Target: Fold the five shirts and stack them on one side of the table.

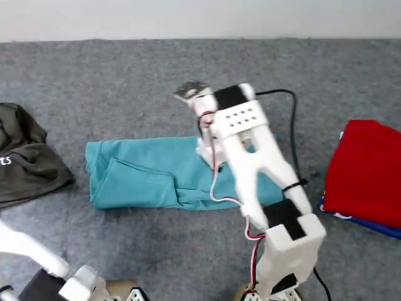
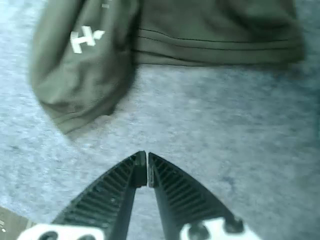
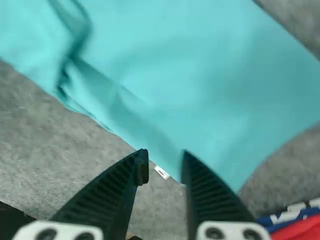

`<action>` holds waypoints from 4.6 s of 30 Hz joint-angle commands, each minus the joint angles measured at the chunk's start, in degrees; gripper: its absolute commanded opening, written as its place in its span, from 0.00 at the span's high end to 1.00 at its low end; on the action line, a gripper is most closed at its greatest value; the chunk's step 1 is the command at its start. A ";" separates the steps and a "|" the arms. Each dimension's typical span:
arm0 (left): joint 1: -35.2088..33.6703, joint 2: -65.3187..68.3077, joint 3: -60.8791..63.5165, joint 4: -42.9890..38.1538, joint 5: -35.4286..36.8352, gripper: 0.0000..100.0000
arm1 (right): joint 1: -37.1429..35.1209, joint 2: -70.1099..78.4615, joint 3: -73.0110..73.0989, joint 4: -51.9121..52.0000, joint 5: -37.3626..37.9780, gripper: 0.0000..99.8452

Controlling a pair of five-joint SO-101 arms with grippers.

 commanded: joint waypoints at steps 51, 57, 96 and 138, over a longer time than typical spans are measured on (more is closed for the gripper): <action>17.67 -0.18 -4.18 6.95 19.60 0.98 | 16.04 8.13 10.46 -21.05 -10.73 0.69; 17.67 -0.09 -4.18 6.86 19.43 0.98 | 14.20 17.80 5.71 -20.62 -12.57 0.77; 17.76 -0.53 -11.38 7.21 19.60 0.98 | 7.34 -7.16 -5.80 2.24 14.59 0.99; 14.24 -0.44 -14.02 5.71 19.60 0.98 | -25.45 29.76 -48.88 0.04 4.75 0.72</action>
